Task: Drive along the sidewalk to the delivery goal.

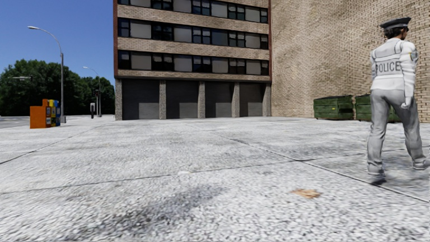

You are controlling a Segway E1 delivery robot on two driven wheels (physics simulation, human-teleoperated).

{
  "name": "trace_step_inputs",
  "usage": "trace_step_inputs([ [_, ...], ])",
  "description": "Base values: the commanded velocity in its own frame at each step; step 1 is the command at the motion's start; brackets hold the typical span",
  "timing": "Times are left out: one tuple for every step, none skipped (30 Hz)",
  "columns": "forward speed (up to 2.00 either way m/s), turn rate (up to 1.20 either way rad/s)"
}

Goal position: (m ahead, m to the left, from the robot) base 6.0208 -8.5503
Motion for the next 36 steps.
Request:
trace_step_inputs([
  [1.75,-0.38],
  [1.75,-0.38],
  [1.75,-0.38],
  [1.75,-0.39],
  [1.75,-0.39],
  [1.75,-0.39],
  [1.75,-0.39],
  [1.75,-0.45],
  [1.75,-0.51],
  [1.75,-0.54],
  [1.75,-0.55],
  [1.75,-0.55],
  [1.75,-0.55],
  [1.75,-0.55],
  [1.75,-0.55],
  [1.75,-0.55],
  [1.75,-0.55],
  [1.75,-0.55],
  [1.75,-0.55],
  [1.75,-0.55],
  [1.75,-0.55],
  [1.75,-0.55],
  [1.75,-0.55],
  [1.75,-0.55],
  [1.75,-0.55],
  [1.75,-0.55],
  [1.75,-0.55],
  [1.75,-0.55],
  [1.75,-0.55],
  [1.75,-0.55],
  [1.75,-0.55],
  [1.75,-0.55],
  [1.75,-0.55],
  [1.75,-0.55],
  [1.75,-0.55],
  [1.75,-0.55],
])
